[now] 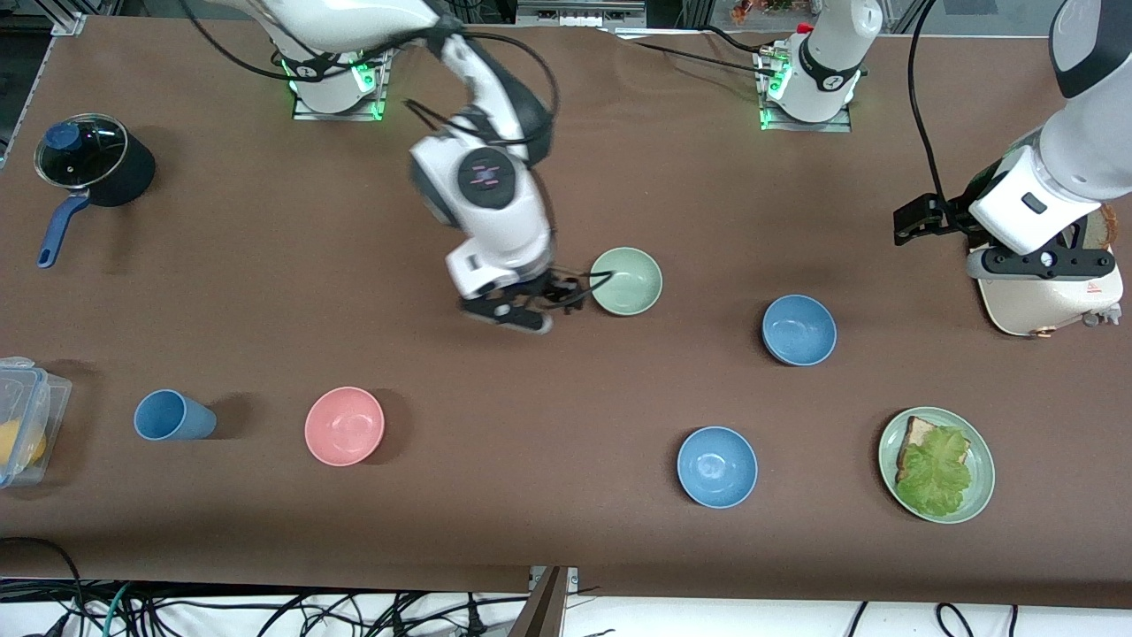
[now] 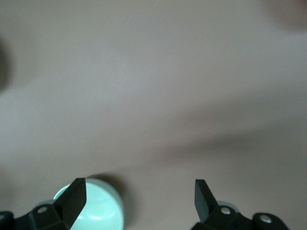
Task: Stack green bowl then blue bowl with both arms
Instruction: 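Release the green bowl and withdraw the right gripper while the left gripper reaches out, then grasp the rim of the blue bowl with the left gripper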
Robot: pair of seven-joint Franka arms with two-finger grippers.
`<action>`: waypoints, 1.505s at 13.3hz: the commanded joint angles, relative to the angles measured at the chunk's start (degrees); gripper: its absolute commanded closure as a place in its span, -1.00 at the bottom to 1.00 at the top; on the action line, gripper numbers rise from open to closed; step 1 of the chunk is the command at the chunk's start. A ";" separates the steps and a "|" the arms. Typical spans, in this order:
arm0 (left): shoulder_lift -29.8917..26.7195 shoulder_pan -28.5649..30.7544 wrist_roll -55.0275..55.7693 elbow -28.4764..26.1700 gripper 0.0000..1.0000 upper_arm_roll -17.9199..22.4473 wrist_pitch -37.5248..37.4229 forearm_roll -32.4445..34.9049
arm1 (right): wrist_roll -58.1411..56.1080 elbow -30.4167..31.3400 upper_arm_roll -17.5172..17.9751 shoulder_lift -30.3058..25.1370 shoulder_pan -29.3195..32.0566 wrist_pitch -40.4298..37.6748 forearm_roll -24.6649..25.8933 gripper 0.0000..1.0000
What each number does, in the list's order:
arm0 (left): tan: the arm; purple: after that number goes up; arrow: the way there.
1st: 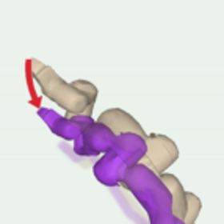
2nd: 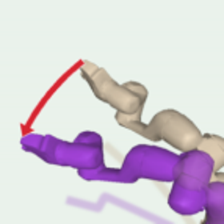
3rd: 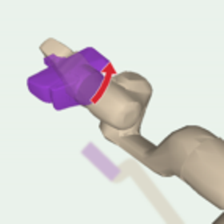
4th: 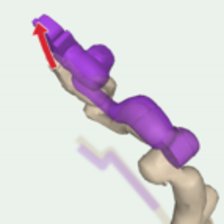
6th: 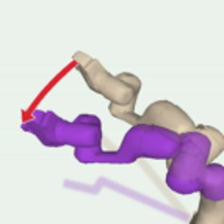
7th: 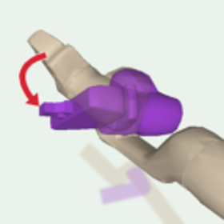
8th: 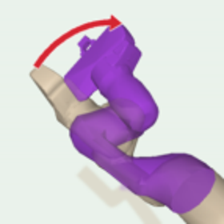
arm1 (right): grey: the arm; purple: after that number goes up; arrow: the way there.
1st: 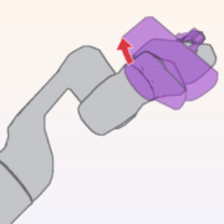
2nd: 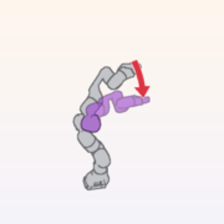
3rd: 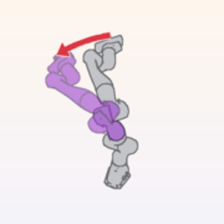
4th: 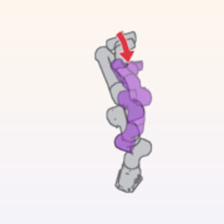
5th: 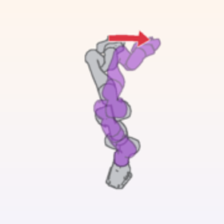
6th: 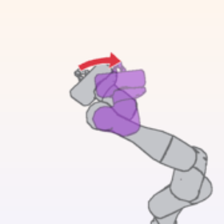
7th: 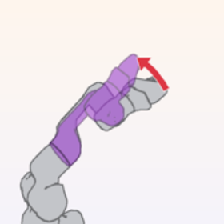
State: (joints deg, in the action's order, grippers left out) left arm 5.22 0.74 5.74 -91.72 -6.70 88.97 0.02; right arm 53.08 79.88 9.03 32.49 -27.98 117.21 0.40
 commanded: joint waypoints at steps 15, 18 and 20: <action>20.18 2.95 -13.20 -16.29 -1.00 0.20 35.10 -2.92 | -37.61 3.61 -9.74 -22.12 23.50 -27.38 -3.74 -1.00; 22.99 3.13 -15.49 -17.80 -0.76 0.20 37.41 -2.83 | -37.70 3.44 -10.53 -22.04 23.59 -26.95 -3.22 -1.00; 23.34 2.25 -15.40 -17.71 0.24 0.28 37.41 -2.83 | -37.70 3.53 -11.05 -21.95 23.59 -27.21 -3.04 -1.00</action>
State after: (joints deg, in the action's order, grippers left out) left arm 28.58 3.20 -7.88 -109.37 -6.31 125.90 -2.25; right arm 16.53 82.63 -1.18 11.23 -4.25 90.13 -2.30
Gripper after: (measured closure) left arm 0.137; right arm 0.000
